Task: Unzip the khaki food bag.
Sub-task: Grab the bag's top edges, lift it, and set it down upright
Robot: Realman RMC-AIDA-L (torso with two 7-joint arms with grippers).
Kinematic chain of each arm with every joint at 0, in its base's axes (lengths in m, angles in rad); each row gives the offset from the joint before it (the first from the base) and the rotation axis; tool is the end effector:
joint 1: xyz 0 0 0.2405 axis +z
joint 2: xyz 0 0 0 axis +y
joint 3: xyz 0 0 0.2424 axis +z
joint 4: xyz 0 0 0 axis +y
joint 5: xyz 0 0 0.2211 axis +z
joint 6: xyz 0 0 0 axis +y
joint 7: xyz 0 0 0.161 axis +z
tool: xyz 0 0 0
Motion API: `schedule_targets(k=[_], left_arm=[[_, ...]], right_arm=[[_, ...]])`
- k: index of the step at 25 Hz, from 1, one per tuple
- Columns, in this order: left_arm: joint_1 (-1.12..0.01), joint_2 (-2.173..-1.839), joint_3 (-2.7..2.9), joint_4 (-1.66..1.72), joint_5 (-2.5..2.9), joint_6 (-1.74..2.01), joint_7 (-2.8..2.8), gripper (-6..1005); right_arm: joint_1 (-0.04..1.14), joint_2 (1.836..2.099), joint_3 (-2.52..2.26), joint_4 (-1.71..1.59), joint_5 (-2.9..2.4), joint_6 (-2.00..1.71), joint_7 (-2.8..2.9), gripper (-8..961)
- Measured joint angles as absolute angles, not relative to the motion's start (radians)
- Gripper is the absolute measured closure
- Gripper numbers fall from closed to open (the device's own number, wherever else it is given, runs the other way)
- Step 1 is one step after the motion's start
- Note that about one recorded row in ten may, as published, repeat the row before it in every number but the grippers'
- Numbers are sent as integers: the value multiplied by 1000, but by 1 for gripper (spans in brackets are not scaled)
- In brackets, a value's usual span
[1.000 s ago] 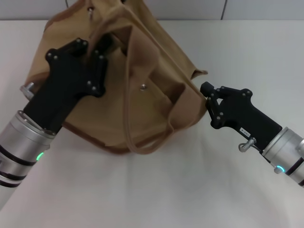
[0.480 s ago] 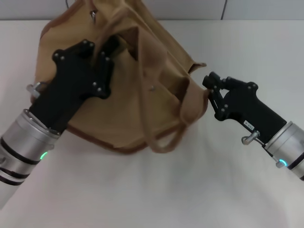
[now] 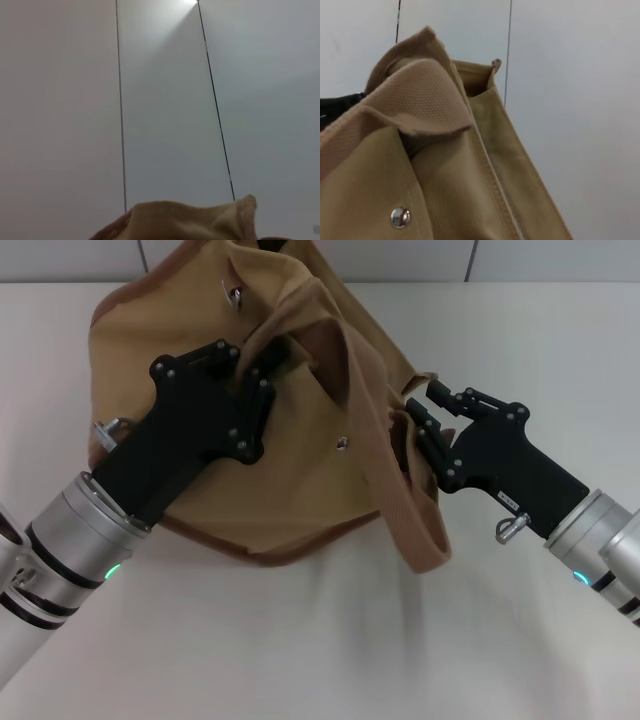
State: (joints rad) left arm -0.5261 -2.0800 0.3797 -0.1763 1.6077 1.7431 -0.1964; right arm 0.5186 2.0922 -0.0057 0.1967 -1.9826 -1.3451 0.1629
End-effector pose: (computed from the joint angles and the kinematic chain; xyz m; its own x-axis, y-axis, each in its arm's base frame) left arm -0.2192 0.2805 -0.0535 0.5160 -0.3148 0.7966 0.4202 -0.7174 -0.5557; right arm 0.2435 0.3038 -0.0974 0.7284 0.1064 -0.6768 -0.4458 -0.6766 -0.5861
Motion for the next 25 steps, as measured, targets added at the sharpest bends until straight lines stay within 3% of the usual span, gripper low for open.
schedule_targets(k=[3, 10, 25], left_arm=[[-527, -2080, 381, -174, 1608, 1743, -196, 929], [-522, -2078, 436, -142, 1609, 1752, -198, 929], [-511, -2075, 578, -15, 1610, 1819, -306, 929]], right_arm=[[511, 2091, 9, 192, -1980, -1357, 163, 679], [478, 2081, 67, 145, -1980, -1430, 267, 681], [530, 2084, -206, -166, -2054, -1499, 626, 687]])
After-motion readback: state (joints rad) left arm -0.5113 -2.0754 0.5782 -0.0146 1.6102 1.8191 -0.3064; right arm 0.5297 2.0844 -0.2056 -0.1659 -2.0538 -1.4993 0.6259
